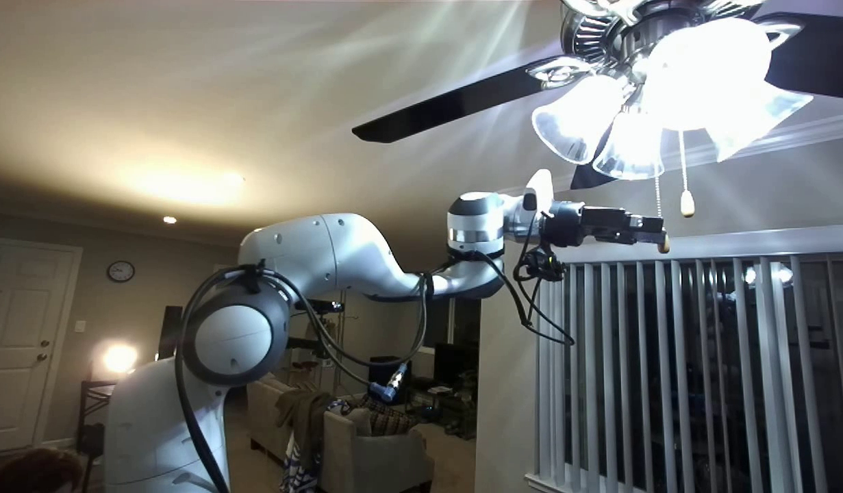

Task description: Turn off the lights

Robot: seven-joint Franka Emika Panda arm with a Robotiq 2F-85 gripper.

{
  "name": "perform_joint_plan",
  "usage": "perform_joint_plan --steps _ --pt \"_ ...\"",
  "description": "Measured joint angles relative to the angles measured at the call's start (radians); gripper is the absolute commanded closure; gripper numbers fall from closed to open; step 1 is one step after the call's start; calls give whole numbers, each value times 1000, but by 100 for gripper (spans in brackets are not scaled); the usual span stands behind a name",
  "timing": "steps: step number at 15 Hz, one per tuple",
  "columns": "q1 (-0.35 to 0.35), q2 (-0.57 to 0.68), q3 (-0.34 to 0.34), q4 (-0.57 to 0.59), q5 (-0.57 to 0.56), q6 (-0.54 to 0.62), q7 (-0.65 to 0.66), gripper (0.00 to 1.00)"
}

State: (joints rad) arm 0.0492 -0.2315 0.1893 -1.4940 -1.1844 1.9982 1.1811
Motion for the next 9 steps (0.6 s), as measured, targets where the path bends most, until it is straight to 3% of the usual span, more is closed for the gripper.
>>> perform_joint_plan --steps 9 --pt "9 28 0 35 0 0 0 0"
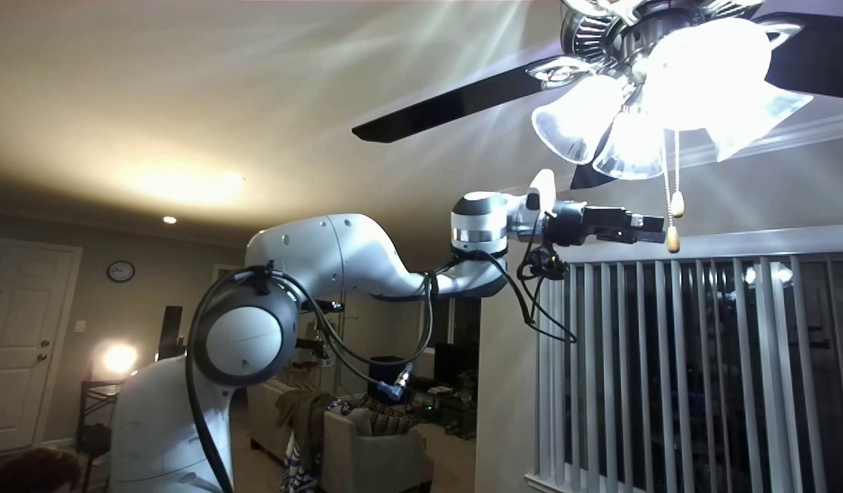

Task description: Turn off the lights

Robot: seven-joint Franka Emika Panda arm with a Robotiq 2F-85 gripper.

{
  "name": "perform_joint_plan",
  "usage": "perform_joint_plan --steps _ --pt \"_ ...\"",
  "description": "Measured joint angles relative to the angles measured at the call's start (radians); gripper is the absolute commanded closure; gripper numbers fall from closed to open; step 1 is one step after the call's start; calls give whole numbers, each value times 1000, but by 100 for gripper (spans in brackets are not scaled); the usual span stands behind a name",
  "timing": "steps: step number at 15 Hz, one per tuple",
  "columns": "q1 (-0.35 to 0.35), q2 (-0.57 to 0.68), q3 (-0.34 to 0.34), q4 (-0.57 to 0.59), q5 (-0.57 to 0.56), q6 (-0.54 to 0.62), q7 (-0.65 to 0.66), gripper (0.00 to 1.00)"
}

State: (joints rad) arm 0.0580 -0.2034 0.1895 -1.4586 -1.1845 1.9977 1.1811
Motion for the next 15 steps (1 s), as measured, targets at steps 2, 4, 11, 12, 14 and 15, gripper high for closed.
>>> perform_joint_plan --steps 2,4,11,12,14,15 --pt "0 -1 -1 14 0 -1 0 0" --pt "0 -2 -6 33 0 -2 0 0" --pt "-2 21 -25 68 -1 -5 0 0" --pt "-2 30 -25 74 -1 -5 0 0" --pt "-2 49 -25 87 -1 -5 0 0" --pt "-1 58 -25 93 -1 -5 0 0"
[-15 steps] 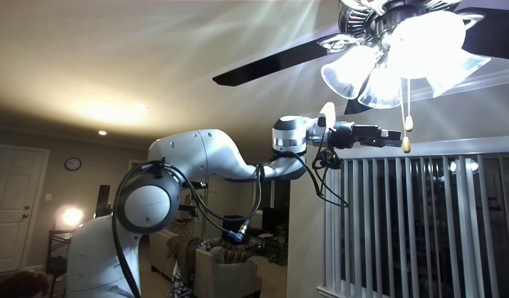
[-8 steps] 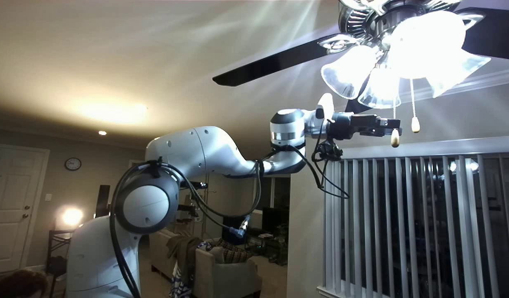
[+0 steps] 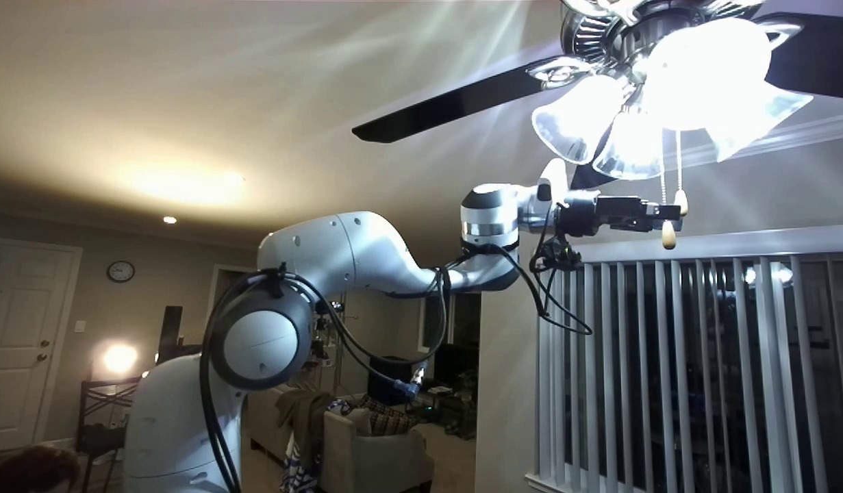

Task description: Turn off the lights

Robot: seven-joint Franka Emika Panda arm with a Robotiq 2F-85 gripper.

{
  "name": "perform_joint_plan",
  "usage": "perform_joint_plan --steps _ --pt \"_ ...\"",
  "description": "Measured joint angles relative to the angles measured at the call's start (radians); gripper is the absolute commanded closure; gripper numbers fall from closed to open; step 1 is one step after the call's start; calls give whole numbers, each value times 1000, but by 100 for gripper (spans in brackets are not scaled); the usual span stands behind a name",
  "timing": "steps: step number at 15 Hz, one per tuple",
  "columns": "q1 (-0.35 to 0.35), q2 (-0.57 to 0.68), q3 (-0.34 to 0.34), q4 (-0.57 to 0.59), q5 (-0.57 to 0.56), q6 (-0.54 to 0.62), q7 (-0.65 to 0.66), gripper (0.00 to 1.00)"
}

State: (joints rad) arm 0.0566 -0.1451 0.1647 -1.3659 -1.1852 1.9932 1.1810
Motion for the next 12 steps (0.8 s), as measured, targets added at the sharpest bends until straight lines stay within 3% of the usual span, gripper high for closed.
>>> perform_joint_plan --steps 3,4,5,12 --pt "0 25 0 18 0 0 0 0" --pt "0 30 0 22 0 0 0 25" --pt "0 34 -1 26 0 0 0 26" --pt "0 41 -1 31 0 0 0 72"
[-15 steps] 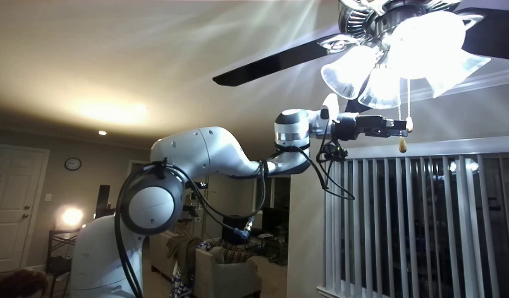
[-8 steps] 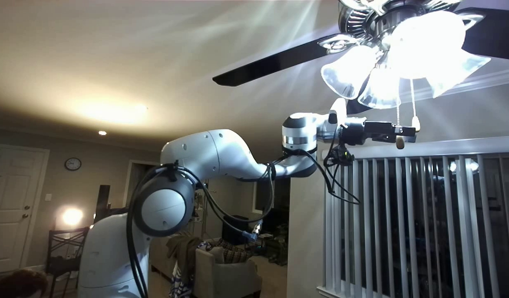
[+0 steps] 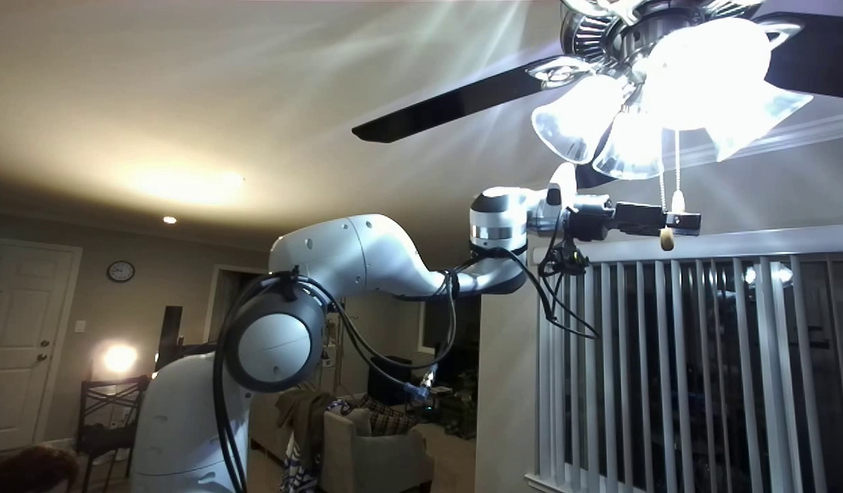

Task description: Turn off the lights

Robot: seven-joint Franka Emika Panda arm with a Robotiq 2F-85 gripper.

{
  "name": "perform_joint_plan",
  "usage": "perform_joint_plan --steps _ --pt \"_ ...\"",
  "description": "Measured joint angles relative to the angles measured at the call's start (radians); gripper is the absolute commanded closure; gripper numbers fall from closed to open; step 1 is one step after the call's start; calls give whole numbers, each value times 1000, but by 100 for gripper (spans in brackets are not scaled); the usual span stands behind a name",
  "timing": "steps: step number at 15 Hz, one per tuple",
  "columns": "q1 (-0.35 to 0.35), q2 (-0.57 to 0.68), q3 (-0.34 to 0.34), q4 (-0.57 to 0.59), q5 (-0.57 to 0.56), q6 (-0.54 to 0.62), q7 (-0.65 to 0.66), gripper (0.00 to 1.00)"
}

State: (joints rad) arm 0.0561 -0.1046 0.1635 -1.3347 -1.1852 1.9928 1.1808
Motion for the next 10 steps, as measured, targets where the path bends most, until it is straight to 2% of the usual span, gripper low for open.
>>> perform_joint_plan --steps 4,6,10 --pt "0 0 -1 0 0 0 0 98" --pt "0 0 -1 1 0 0 0 100" --pt "0 0 -1 6 0 0 0 99"
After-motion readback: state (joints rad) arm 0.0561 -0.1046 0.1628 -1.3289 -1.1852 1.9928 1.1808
